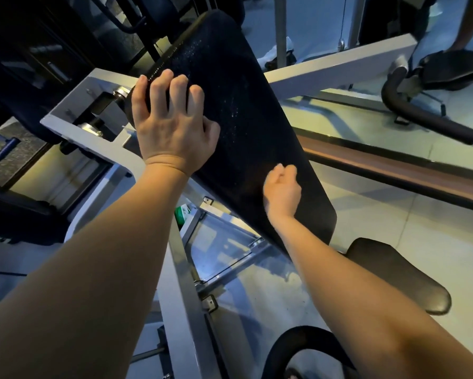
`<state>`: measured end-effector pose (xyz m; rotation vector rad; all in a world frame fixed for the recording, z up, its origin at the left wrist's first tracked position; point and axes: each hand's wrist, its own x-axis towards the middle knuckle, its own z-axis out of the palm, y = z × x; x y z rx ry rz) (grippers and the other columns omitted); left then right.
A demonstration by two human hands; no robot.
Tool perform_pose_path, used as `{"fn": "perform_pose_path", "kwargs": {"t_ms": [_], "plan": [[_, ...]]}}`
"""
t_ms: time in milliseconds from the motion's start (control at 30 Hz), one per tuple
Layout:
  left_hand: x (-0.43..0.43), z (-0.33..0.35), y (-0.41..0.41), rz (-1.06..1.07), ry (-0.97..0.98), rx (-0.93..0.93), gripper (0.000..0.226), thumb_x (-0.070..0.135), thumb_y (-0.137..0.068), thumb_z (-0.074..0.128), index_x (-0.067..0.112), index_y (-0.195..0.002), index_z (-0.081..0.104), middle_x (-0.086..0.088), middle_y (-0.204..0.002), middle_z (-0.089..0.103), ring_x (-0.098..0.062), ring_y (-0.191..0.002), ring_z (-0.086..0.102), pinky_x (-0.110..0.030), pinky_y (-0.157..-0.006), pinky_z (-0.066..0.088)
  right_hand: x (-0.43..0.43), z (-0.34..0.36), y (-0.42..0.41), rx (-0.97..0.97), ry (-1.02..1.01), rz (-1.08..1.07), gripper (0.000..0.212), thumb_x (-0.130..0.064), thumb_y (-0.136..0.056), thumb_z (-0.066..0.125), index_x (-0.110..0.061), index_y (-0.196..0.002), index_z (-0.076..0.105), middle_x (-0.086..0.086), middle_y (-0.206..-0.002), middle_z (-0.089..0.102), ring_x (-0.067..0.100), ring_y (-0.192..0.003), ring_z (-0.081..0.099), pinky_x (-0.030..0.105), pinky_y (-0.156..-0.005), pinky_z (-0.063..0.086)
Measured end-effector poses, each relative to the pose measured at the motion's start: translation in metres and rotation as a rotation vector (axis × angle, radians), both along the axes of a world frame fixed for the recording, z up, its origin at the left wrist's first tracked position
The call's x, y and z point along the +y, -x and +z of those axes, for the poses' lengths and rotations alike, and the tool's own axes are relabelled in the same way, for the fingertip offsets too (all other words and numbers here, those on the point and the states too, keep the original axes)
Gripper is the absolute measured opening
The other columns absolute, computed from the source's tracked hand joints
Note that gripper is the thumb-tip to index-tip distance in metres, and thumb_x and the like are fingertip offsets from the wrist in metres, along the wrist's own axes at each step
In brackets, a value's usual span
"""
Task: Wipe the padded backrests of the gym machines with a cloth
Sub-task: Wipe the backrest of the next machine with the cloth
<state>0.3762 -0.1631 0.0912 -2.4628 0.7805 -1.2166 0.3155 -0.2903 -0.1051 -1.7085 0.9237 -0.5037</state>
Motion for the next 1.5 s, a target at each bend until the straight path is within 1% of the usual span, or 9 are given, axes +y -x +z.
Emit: {"fn": "perform_pose_path", "kwargs": {"t_ms": [133,333,433,633,900,1067,1300,1367,1500], "plan": [[0.0,0.001,0.002,0.018,-0.001,0.028,0.039,0.036,-0.089,0.044,0.009,-0.116,0.053,-0.012,-0.128,0.056,-0.036,-0.131,0.046,-0.055,-0.117,0.027,0.0,-0.002,0.01,-0.121,0.084,0.166,0.033,-0.035,-0.108,0.04,-0.016,-0.08,0.039,0.003,-0.069,0.055,0.016,-0.06,0.051,0.032,-0.054,0.035],[0.0,0.001,0.002,0.021,0.004,0.043,0.038,0.036,-0.09,0.044,0.009,-0.116,0.051,-0.013,-0.128,0.054,-0.036,-0.132,0.044,-0.055,-0.118,0.025,-0.011,-0.081,0.047,0.395,-0.229,-0.01,0.025,-0.029,-0.107,0.032,-0.01,-0.1,0.046,0.024,-0.103,0.066,0.043,-0.101,0.063,0.041,-0.08,0.045],[-0.001,0.0,0.003,0.014,0.003,0.018,0.038,0.036,-0.089,0.046,0.009,-0.115,0.052,-0.013,-0.128,0.055,-0.036,-0.131,0.046,-0.056,-0.116,0.028,-0.01,-0.045,0.026,0.266,-0.178,-0.024,0.033,-0.032,-0.108,0.034,-0.004,-0.108,0.051,0.026,-0.105,0.067,0.043,-0.101,0.063,0.043,-0.081,0.045],[0.001,0.002,0.003,0.007,0.005,0.025,0.038,0.036,-0.089,0.046,0.009,-0.115,0.052,-0.013,-0.128,0.056,-0.037,-0.131,0.047,-0.056,-0.115,0.029,0.003,0.008,-0.001,-0.189,0.042,0.107,0.033,-0.035,-0.107,0.041,-0.014,-0.082,0.037,0.008,-0.071,0.056,0.026,-0.065,0.054,0.04,-0.058,0.041],[0.001,-0.002,0.0,0.002,0.003,0.024,0.037,0.037,-0.089,0.046,0.011,-0.115,0.052,-0.012,-0.129,0.056,-0.035,-0.132,0.046,-0.055,-0.117,0.025,-0.044,-0.093,0.038,0.324,-0.246,-0.129,0.038,-0.032,-0.109,0.031,0.0,-0.121,0.047,0.03,-0.12,0.062,0.045,-0.114,0.059,0.044,-0.087,0.044],[0.0,-0.005,-0.002,-0.001,-0.012,-0.047,0.033,0.035,-0.086,0.049,0.011,-0.108,0.055,-0.011,-0.124,0.059,-0.034,-0.128,0.049,-0.055,-0.115,0.029,-0.058,-0.088,0.008,0.324,-0.344,-0.12,0.042,-0.034,-0.109,0.03,0.0,-0.125,0.05,0.024,-0.127,0.059,0.041,-0.117,0.057,0.042,-0.095,0.043],[-0.002,-0.004,-0.001,0.005,0.004,-0.046,0.034,0.035,-0.086,0.049,0.01,-0.108,0.055,-0.011,-0.123,0.059,-0.034,-0.128,0.049,-0.054,-0.116,0.028,-0.022,-0.035,0.012,-0.155,0.142,0.166,0.029,-0.031,-0.109,0.041,-0.009,-0.093,0.05,0.007,-0.087,0.054,0.017,-0.077,0.049,0.021,-0.069,0.029],[-0.002,-0.004,0.0,0.001,0.003,-0.046,0.033,0.035,-0.086,0.049,0.01,-0.107,0.055,-0.011,-0.123,0.059,-0.034,-0.128,0.048,-0.054,-0.116,0.028,-0.023,-0.048,0.028,-0.163,0.099,0.287,0.026,-0.035,-0.107,0.042,-0.012,-0.097,0.05,0.007,-0.095,0.056,0.013,-0.083,0.054,0.022,-0.074,0.038],[-0.001,-0.005,-0.001,0.009,0.008,-0.039,0.033,0.035,-0.085,0.049,0.01,-0.106,0.054,-0.011,-0.123,0.058,-0.034,-0.128,0.047,-0.054,-0.116,0.027,-0.052,-0.085,0.041,0.113,-0.172,0.01,0.033,-0.028,-0.107,0.037,0.0,-0.12,0.05,0.024,-0.118,0.062,0.038,-0.111,0.06,0.038,-0.089,0.045]]}}
